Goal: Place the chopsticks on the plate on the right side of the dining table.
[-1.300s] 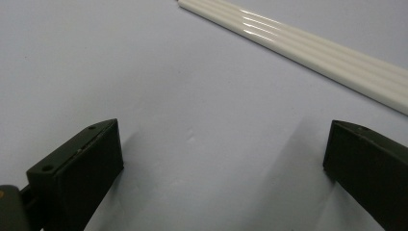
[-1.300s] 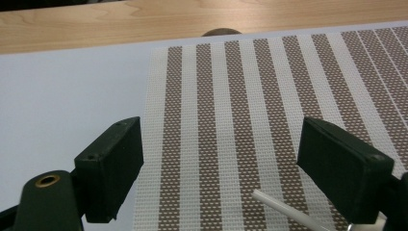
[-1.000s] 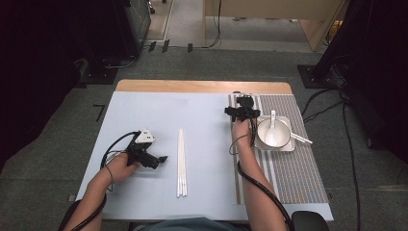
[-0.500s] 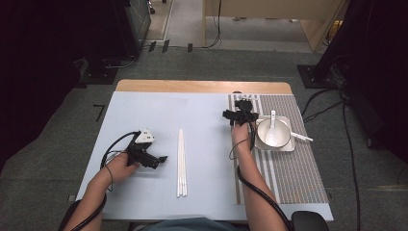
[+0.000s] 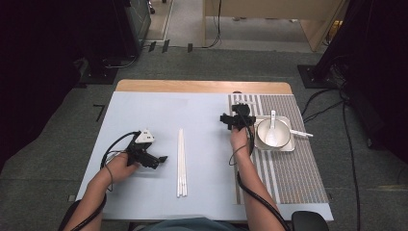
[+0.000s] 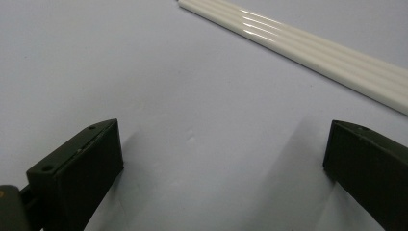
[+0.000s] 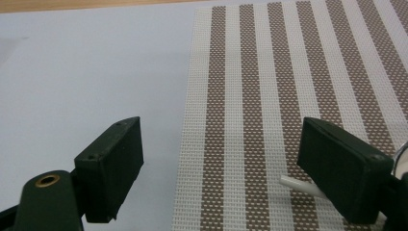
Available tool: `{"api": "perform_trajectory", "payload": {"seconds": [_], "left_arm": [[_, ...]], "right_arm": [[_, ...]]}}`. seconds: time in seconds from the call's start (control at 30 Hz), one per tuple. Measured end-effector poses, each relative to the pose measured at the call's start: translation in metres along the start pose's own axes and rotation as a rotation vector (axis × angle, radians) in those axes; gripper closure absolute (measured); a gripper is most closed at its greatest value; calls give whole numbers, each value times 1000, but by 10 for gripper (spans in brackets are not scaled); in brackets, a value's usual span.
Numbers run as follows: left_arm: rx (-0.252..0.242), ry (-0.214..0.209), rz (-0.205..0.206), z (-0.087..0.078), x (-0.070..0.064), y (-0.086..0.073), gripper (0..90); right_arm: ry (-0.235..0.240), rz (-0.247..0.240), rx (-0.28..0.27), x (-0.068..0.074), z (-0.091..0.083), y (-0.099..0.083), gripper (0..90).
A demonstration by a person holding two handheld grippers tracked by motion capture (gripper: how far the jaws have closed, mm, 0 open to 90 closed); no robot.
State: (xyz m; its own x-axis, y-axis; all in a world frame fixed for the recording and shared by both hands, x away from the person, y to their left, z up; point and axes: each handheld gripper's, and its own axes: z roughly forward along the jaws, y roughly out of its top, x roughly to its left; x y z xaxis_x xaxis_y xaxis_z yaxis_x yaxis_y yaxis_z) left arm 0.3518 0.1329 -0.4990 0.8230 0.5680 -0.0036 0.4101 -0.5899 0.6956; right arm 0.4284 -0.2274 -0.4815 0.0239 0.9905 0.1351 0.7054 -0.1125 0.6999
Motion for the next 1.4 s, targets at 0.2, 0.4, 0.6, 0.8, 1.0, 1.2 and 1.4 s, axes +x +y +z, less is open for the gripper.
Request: {"api": "perform_trajectory", "payload": {"seconds": [0.2, 0.4, 0.6, 0.8, 1.0, 1.2, 1.4], "left_arm": [[0, 0, 0, 0, 0, 0, 0], [0, 0, 0, 0, 0, 0, 0], [0, 1, 0, 0, 0, 0, 0], [0, 1, 0, 0, 0, 0, 0], [0, 1, 0, 0, 0, 0, 0], [0, 1, 0, 0, 0, 0, 0], [0, 2, 0, 0, 0, 0, 0]], "right_arm": [[-31, -14, -22, -2, 2, 3, 160], [-28, -5, 1, -6, 3, -1, 160], [-6, -18, 5, -3, -1, -5, 161], [10, -31, 10, 0, -4, -9, 160], [18, -40, 12, 0, -6, -12, 161], [27, -41, 12, 0, -9, -14, 161], [37, -56, 10, 0, -13, -18, 161]]}}
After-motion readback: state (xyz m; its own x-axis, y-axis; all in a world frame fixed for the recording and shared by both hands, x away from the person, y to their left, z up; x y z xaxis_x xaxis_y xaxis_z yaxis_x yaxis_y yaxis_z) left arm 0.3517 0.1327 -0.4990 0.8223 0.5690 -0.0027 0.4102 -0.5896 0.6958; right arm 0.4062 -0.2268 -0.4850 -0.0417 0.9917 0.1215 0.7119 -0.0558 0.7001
